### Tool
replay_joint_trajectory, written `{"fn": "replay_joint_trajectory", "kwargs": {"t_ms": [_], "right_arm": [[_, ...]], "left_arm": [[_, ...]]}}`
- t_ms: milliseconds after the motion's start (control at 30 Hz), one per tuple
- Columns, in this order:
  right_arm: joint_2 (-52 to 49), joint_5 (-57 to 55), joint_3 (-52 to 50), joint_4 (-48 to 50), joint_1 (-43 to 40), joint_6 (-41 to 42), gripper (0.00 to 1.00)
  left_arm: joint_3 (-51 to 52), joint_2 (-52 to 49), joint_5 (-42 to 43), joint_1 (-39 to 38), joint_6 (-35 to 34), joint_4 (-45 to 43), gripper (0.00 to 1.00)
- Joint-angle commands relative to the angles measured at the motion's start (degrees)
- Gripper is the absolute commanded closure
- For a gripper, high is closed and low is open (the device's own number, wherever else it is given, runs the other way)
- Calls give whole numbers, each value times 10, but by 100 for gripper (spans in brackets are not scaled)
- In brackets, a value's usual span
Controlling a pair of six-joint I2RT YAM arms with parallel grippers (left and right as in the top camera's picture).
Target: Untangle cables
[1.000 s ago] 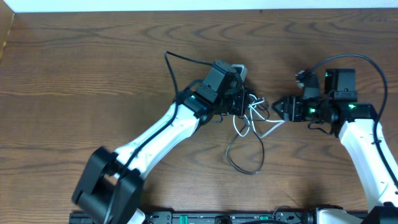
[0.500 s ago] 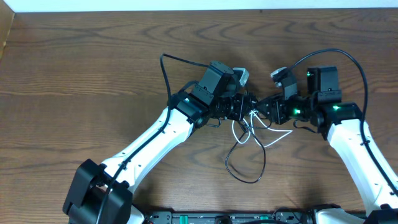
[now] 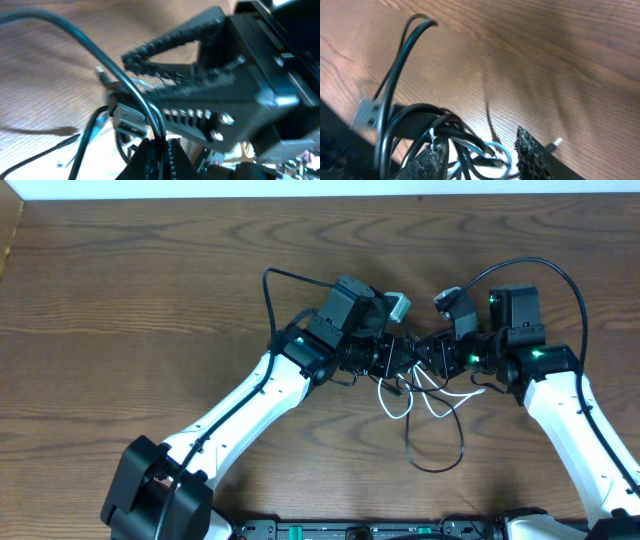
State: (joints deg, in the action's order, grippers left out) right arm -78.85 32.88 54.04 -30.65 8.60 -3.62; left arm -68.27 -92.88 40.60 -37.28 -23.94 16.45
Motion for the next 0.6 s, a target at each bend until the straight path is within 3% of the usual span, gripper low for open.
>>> {"fn": "replay_joint_trajectory", "kwargs": {"t_ms": [0, 200, 333, 467, 567], "right_arm": [[1, -12, 5, 6, 5, -4, 68], [1, 4, 5, -12, 5, -4, 99], [1, -82, 5, -42, 5, 0, 99], [1, -253, 5, -61, 5, 99, 99], [1, -199, 5, -47, 5, 83, 91]], "left_arm": [[-2, 13, 40, 0, 17, -2, 93], [-3, 13, 40, 7, 29, -18, 93], [-3, 16, 40, 31, 29, -20, 93], [-3, 20, 40, 56, 29, -3, 92], [-2, 20, 40, 60, 30, 16, 93]]}}
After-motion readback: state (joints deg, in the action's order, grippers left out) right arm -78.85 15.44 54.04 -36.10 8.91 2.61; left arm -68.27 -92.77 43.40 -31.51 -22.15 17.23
